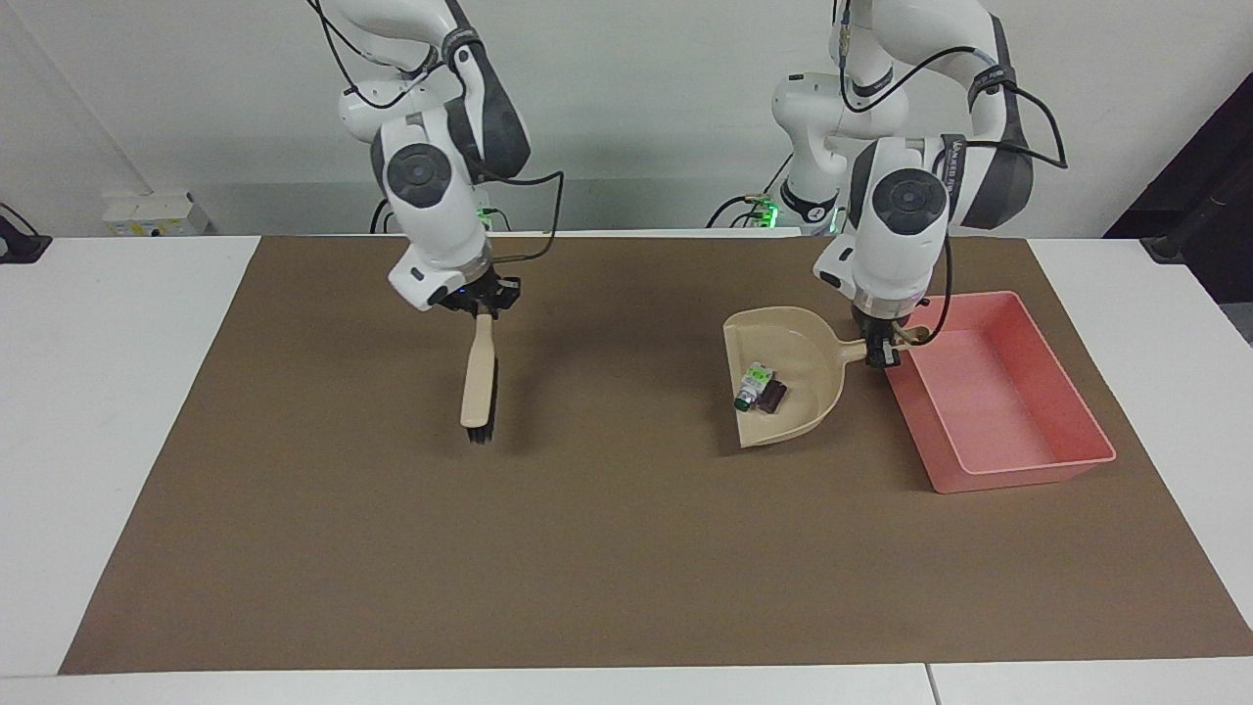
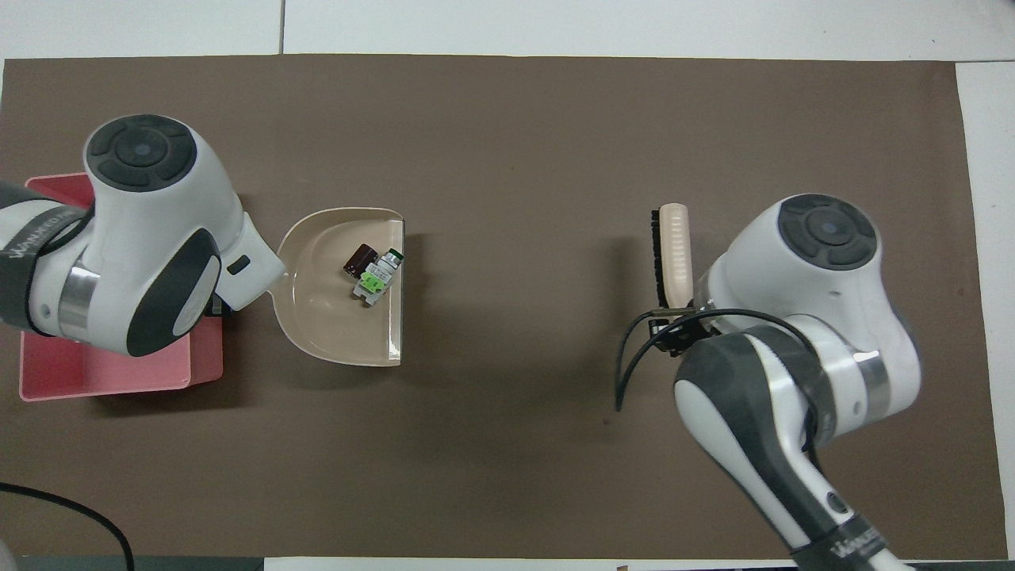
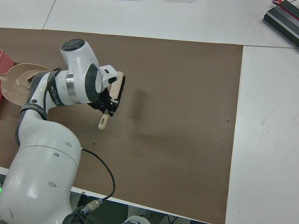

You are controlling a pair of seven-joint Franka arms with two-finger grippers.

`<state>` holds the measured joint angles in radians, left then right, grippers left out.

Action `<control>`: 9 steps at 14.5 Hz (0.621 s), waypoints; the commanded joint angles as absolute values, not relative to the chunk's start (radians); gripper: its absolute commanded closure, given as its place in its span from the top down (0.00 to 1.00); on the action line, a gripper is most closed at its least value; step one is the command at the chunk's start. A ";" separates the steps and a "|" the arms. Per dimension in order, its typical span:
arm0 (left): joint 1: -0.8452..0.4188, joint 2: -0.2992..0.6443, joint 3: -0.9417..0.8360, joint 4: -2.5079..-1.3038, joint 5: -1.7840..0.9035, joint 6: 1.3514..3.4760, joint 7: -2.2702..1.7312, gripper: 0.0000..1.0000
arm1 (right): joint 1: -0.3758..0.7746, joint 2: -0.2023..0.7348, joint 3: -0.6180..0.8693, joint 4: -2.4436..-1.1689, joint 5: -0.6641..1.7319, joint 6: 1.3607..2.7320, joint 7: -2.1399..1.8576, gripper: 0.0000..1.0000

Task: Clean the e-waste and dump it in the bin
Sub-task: 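Return the brush to the table with the right gripper, then tip the dustpan over the pink bin with the left gripper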

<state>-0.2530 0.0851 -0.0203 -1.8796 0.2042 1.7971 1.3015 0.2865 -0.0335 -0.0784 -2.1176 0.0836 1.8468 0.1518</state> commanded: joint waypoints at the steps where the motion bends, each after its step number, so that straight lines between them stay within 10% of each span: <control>1: -0.152 0.028 -0.021 -1.908 0.120 1.830 1.446 0.00 | 0.082 -0.069 -0.064 -2.166 0.074 1.868 -0.106 0.00; 9: 0.156 0.018 -0.011 -1.798 -0.098 1.798 1.784 0.00 | -0.100 -0.074 -0.063 -2.284 -0.038 2.034 -0.302 0.00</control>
